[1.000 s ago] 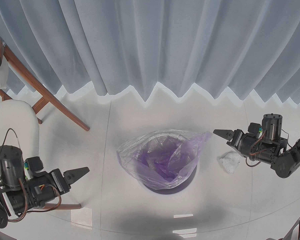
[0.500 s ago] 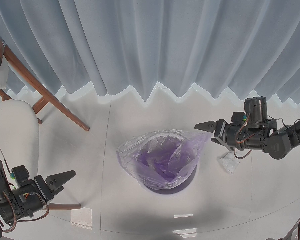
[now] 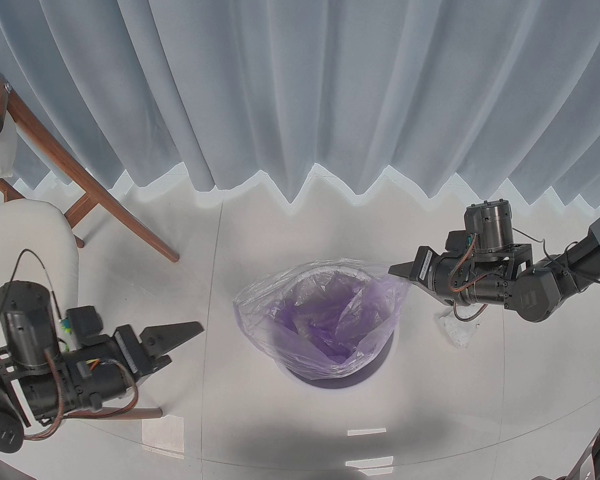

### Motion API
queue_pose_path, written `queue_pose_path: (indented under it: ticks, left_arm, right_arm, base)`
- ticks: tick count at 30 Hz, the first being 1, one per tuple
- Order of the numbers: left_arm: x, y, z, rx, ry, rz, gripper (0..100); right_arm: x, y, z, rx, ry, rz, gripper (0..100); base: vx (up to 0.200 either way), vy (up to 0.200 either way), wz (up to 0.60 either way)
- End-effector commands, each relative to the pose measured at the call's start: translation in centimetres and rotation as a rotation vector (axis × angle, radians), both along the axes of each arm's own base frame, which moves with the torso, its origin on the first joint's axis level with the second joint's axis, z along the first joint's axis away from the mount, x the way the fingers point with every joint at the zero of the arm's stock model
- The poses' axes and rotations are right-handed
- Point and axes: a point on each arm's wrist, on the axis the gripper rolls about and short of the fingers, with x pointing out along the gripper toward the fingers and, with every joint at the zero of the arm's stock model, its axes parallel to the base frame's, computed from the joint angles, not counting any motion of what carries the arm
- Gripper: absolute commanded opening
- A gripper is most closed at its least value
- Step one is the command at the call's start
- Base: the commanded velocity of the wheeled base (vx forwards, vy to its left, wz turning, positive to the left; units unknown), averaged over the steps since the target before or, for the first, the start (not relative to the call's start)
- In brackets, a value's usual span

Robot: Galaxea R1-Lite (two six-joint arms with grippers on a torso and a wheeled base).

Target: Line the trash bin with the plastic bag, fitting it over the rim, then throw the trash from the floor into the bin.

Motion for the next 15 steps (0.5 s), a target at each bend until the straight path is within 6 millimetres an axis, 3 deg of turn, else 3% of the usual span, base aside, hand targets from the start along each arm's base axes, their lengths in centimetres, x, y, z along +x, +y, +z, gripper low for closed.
queue_pose_path:
  ticks: [1, 2, 3, 6, 9, 15]
  left_arm:
    - [5.2, -6.5, -3.3, 0.033, 0.069, -0.122, 100]
    - [5.2, -6.6, -3.4, 0.031, 0.071, -0.123, 100]
    - [5.8, -8.3, -4.2, 0.006, 0.102, -0.142, 100]
    - [7.1, -10.7, -6.4, -0.005, 0.19, -0.149, 100]
    - [8.3, -12.0, -8.4, 0.0, 0.239, -0.143, 100]
    - [10.0, -13.4, -9.7, -0.024, 0.263, -0.127, 100]
  right_arm:
    - [-0.4, -0.3, -0.1, -0.046, -0.017, -0.051, 0]
    - [-0.4, -0.3, -0.1, -0.048, -0.016, -0.054, 0]
    - [-0.8, -0.5, -0.3, -0.076, -0.027, -0.068, 0]
    - [-1.0, -0.7, -0.6, -0.106, -0.057, -0.054, 0]
    - [-1.1, -0.8, -0.8, -0.115, -0.082, -0.044, 0]
    - [-1.5, -0.8, -1.3, -0.12, -0.085, -0.041, 0]
  base:
    - [0.0, 0.0, 0.0]
    - [0.0, 0.0, 0.0]
    - [0.0, 0.0, 0.0]
    - [0.0, 0.0, 0.0]
    - [0.0, 0.0, 0.0]
    - [0.0, 0.0, 0.0]
